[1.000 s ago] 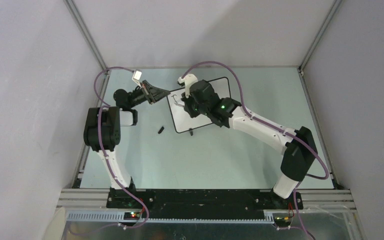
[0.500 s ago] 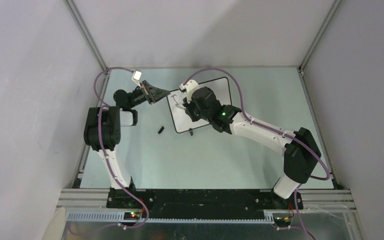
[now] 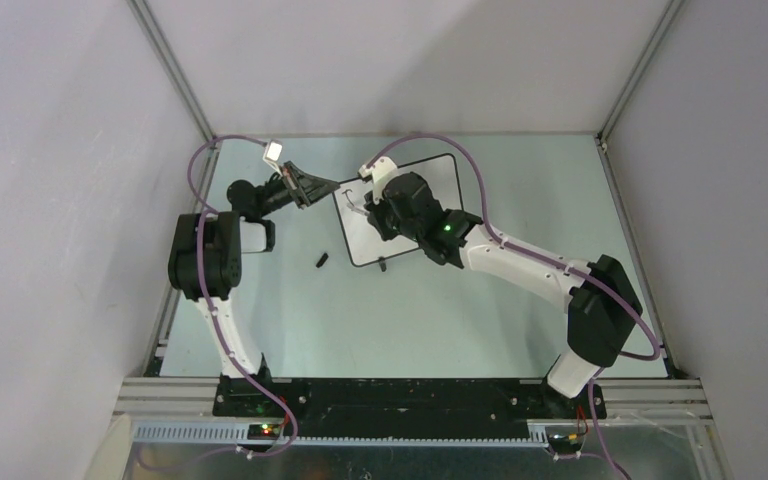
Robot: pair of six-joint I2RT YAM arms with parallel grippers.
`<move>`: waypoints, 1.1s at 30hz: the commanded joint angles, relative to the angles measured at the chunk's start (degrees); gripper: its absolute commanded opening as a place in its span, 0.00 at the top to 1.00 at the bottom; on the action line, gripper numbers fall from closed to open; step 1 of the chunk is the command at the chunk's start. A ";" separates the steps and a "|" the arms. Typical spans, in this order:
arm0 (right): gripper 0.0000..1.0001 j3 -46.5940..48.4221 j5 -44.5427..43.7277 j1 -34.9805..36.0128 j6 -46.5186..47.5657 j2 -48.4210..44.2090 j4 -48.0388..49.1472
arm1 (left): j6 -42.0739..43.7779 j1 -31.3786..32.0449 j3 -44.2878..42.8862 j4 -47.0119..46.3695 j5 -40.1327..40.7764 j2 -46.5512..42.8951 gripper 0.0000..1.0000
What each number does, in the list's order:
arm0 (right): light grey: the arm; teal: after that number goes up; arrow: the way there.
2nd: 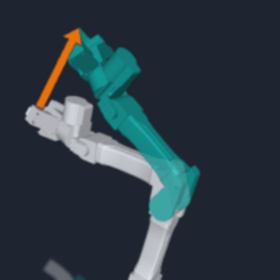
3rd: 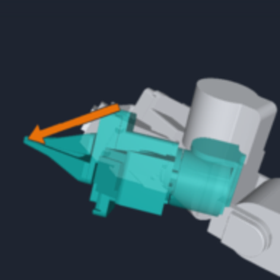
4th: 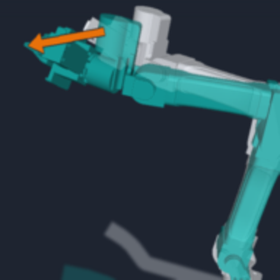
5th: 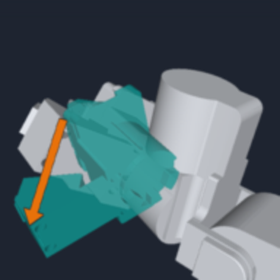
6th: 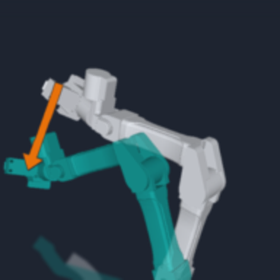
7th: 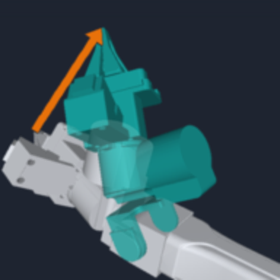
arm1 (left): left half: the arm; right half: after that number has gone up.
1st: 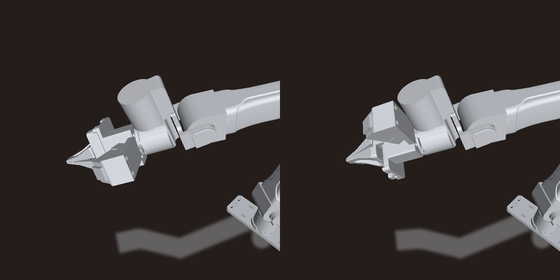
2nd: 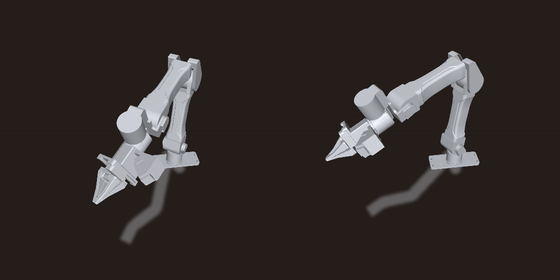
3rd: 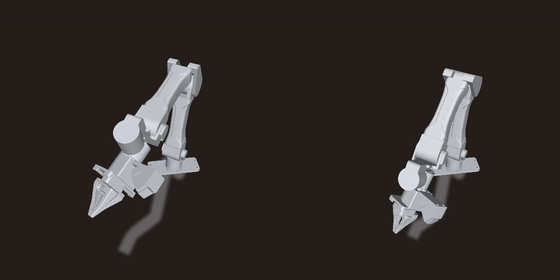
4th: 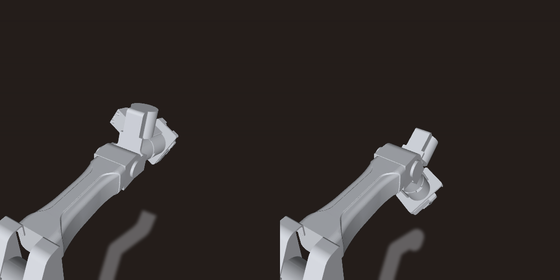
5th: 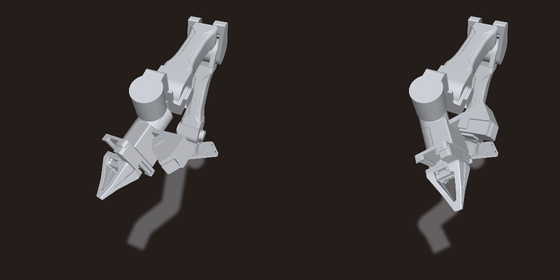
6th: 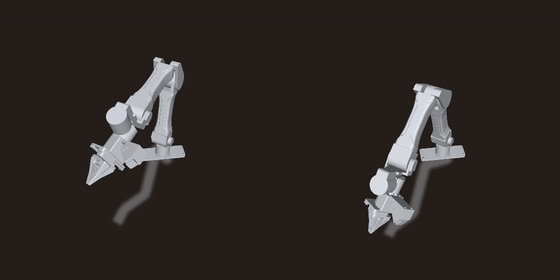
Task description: Write a sentence on the whiteboard
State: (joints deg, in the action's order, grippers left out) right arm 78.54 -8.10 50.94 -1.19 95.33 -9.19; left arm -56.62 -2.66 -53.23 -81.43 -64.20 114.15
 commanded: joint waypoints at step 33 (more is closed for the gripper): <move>1.00 5.83 -0.68 0.79 1.02 3.96 -2.17 | -1.19 -0.25 -1.15 -4.70 -0.67 0.20 1.00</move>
State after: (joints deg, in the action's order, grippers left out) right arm 81.91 -8.12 51.33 -0.95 98.83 -11.81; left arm -57.06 -2.66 -53.23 -81.89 -64.23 114.26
